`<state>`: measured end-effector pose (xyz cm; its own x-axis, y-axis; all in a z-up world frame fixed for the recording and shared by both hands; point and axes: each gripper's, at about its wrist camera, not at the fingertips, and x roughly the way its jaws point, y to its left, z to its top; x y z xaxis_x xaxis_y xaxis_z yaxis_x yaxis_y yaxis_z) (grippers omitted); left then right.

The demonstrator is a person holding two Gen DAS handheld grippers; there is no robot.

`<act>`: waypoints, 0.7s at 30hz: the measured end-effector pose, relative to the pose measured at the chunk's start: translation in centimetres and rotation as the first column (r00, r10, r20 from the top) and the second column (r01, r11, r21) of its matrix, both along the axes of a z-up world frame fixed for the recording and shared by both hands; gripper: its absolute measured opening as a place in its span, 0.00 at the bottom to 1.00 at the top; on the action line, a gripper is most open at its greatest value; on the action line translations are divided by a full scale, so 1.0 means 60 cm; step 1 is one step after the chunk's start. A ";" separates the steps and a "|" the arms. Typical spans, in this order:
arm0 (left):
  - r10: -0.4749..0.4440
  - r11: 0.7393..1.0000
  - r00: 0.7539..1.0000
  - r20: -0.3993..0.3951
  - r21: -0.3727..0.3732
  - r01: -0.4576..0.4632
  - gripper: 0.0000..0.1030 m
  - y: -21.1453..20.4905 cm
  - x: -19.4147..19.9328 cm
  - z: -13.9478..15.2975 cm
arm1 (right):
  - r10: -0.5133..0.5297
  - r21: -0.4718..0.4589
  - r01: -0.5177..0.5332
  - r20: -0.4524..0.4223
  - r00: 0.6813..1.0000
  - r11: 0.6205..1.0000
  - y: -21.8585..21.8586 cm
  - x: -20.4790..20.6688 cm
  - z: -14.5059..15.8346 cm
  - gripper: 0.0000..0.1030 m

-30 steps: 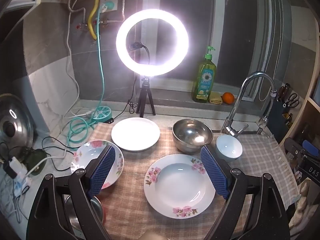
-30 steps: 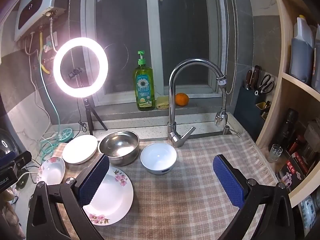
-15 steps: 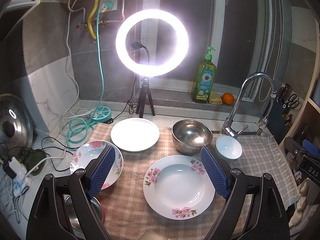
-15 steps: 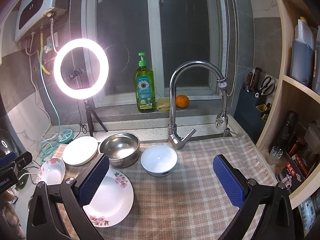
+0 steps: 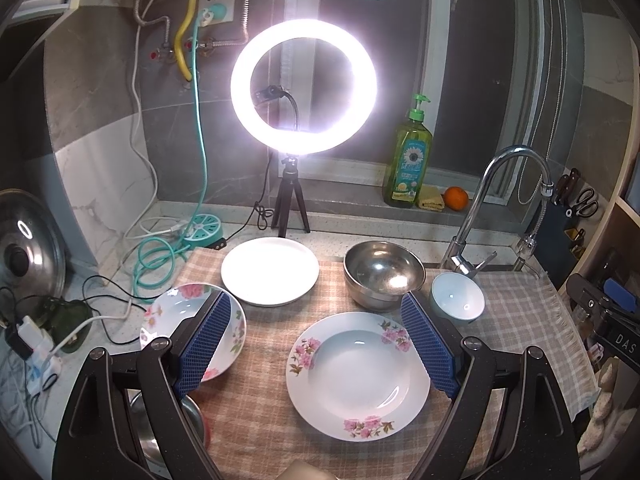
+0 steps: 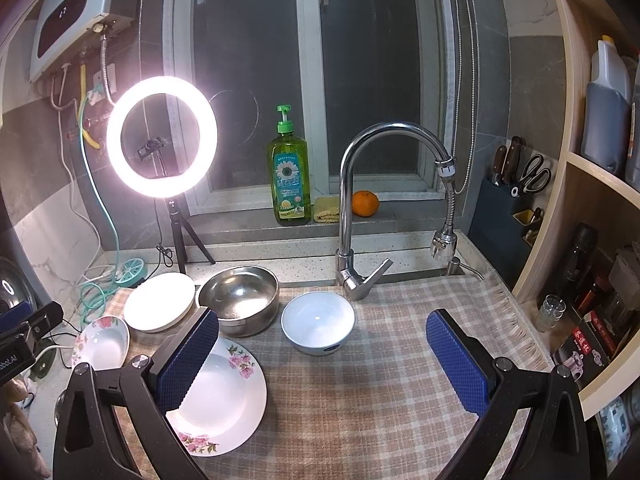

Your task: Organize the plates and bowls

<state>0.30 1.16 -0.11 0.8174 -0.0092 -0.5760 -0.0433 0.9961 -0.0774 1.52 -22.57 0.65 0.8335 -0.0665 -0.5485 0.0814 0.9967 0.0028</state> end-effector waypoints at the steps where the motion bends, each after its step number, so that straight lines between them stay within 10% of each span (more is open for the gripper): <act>1: 0.000 1.000 1.000 0.000 0.001 0.000 0.85 0.000 -0.001 0.000 | 0.000 -0.001 0.000 0.000 1.000 1.000 0.000 0.001 0.000 1.00; 21: -0.002 1.000 1.000 -0.003 0.008 0.002 0.85 -0.001 0.003 0.000 | -0.004 -0.003 0.004 -0.014 1.000 1.000 -0.009 0.008 -0.007 1.00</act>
<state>0.49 1.09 -0.14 0.8158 -0.0067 -0.5783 -0.0412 0.9967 -0.0696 2.00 -23.10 0.20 0.8254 -0.0710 -0.5601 0.0851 0.9964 -0.0008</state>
